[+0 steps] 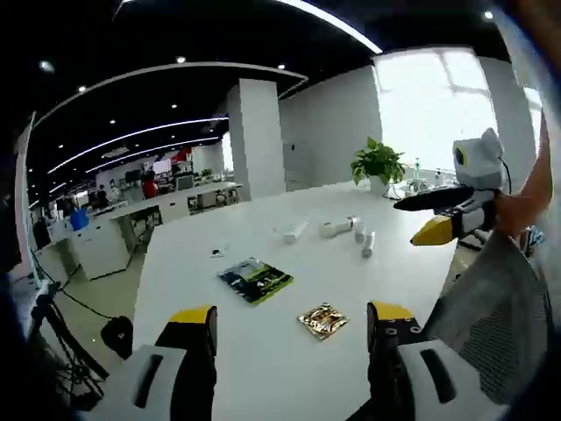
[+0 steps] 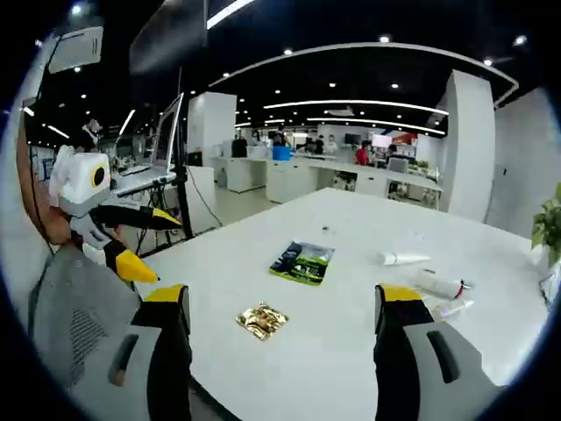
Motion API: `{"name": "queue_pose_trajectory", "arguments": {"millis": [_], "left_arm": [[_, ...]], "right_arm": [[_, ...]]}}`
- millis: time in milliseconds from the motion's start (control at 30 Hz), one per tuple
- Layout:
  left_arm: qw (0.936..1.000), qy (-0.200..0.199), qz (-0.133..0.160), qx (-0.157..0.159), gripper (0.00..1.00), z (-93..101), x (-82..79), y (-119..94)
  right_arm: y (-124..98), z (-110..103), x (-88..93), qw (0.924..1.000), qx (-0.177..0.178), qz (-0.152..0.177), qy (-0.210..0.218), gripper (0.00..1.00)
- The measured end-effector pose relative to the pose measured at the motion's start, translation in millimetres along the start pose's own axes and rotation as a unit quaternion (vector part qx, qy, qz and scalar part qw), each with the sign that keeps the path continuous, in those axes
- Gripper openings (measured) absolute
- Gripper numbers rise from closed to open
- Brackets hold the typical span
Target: Arrange the skincare products in the storage area until every visible bottle or jar stands upright without overlapping.
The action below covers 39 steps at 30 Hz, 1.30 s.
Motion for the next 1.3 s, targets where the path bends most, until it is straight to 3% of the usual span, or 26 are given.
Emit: {"name": "queue_pose_trajectory", "arguments": {"millis": [100,300,700,1300], "left_arm": [[0.9997,-0.017,-0.013,-0.010,0.69,-4.6,5.1,1],[0.9994,0.013,-0.031,0.003,0.66,3.6,10.2,3],[0.9997,0.010,-0.022,-0.001,0.66,1.0,8.2,1],[0.9987,0.028,-0.041,0.009,0.63,3.7,14.5,2]], "right_arm": [[0,1,1.6,0.9999,0.008,0.002,-0.011,0.82],[0,0,7.1,0.9995,0.009,-0.013,-0.026,0.82],[2,-3,10.2,0.9992,0.003,-0.023,-0.032,0.83],[4,-12,14.8,0.9981,-0.015,-0.040,-0.044,0.82]]}}
Point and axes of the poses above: the point that each gripper's makers call its tool centre point, and the gripper's own axes: y roughly forward along the fingers, z roughly to its right, x roughly out of its underside, the point moved 5 cm from there along -y, roughly backward along the fingers, and after that the axes turned 1 degree about x, right-handed, at the moved point
